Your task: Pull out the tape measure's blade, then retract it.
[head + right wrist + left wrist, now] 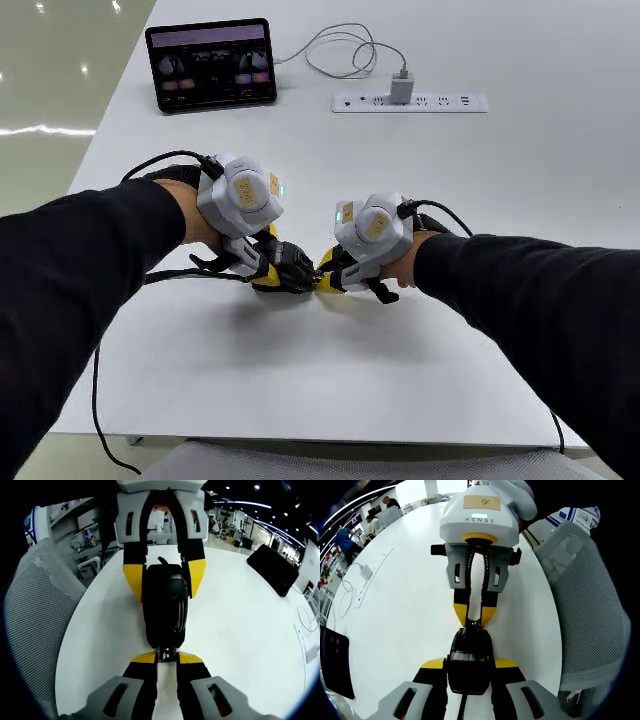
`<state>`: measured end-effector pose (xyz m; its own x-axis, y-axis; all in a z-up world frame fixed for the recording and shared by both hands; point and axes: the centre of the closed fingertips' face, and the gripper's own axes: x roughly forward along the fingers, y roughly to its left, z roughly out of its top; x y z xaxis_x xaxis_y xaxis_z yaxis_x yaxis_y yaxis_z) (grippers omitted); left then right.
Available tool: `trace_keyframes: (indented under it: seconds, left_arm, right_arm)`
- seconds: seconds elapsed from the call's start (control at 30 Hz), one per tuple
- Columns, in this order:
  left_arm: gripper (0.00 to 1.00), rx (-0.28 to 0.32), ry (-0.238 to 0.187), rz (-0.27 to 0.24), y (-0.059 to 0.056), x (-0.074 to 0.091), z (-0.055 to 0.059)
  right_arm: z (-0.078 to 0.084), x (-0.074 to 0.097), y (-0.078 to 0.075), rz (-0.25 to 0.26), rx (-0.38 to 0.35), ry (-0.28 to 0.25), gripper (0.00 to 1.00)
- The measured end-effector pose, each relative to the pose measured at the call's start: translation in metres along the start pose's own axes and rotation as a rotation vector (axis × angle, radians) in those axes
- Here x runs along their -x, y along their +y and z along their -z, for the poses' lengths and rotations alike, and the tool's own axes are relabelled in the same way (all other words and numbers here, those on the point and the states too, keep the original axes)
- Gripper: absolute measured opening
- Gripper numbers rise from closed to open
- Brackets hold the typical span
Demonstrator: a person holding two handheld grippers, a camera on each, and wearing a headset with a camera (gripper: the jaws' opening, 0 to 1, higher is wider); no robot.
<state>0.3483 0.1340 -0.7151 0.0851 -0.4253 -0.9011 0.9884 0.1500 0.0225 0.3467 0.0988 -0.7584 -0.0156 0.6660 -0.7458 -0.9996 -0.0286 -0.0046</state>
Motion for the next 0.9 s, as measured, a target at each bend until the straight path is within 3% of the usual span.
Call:
trace_keyframes:
  seconds: [0.27, 0.57, 0.7, 0.9]
  left_arm:
    - [0.29, -0.004, -0.003, -0.001, 0.0, 0.0, 0.0]
    - [0.29, -0.004, -0.003, -0.002, 0.0, 0.0, 0.0]
    - [0.29, -0.002, -0.004, -0.003, 0.0, 0.0, 0.0]
    - [0.29, 0.005, -0.005, -0.006, 0.0, 0.0, 0.0]
  right_arm:
    - [0.002, 0.001, 0.0, -0.004, -0.03, 0.003, 0.1]
    - [0.001, -0.002, 0.001, 0.001, 0.03, 0.035, 0.12]
    - [-0.004, -0.009, 0.0, 0.011, 0.01, 0.019, 0.13]
    - [-0.004, -0.006, 0.0, 0.008, 0.014, 0.026, 0.1]
